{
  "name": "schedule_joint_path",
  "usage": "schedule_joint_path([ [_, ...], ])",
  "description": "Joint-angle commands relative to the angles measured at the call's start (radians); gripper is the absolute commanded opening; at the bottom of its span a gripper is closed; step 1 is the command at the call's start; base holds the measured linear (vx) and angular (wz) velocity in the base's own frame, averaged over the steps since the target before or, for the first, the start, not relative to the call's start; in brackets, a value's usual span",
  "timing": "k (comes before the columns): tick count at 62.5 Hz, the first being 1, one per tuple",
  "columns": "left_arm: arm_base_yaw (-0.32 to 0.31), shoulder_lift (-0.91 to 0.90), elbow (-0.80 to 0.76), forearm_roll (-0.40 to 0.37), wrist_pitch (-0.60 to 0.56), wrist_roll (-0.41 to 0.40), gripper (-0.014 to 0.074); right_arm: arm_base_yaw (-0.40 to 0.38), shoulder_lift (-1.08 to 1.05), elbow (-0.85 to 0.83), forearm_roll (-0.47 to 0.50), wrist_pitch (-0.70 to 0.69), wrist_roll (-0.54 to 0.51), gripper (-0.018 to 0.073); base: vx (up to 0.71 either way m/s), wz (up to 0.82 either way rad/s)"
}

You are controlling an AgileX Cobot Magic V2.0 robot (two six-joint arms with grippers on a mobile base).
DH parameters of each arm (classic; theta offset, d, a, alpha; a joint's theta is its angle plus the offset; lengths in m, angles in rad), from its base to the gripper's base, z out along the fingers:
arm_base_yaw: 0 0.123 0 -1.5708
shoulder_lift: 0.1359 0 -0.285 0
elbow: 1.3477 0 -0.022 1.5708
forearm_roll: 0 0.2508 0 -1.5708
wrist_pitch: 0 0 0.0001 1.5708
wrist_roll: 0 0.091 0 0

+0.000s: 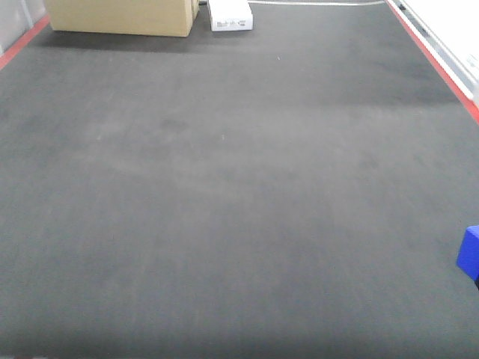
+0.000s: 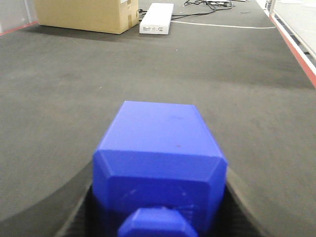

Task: Pour parts from conveyor to right shelf
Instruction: 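Drive away from the conveyor holding the block in the right gripper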

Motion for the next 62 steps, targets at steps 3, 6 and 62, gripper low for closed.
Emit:
schedule_joint_path([
  [3, 0.000, -0.013, 0.031, -0.002, -0.078, -0.004, -0.0006, -0.001, 0.010, -0.026, 0.009, -0.081, -0.004, -0.0006, -0.41, -0.03],
  [6, 0.000, -0.013, 0.031, -0.002, -0.078, -0.004, -0.0006, -0.001, 0.010, -0.026, 0.009, -0.081, -0.004, -0.0006, -0.41, -0.04],
  [62, 0.000, -0.013, 0.031, -0.002, -0.078, -0.004, -0.0006, -0.001, 0.010, -0.026, 0.009, -0.081, -0.004, -0.0006, -0.36, 0.03],
])
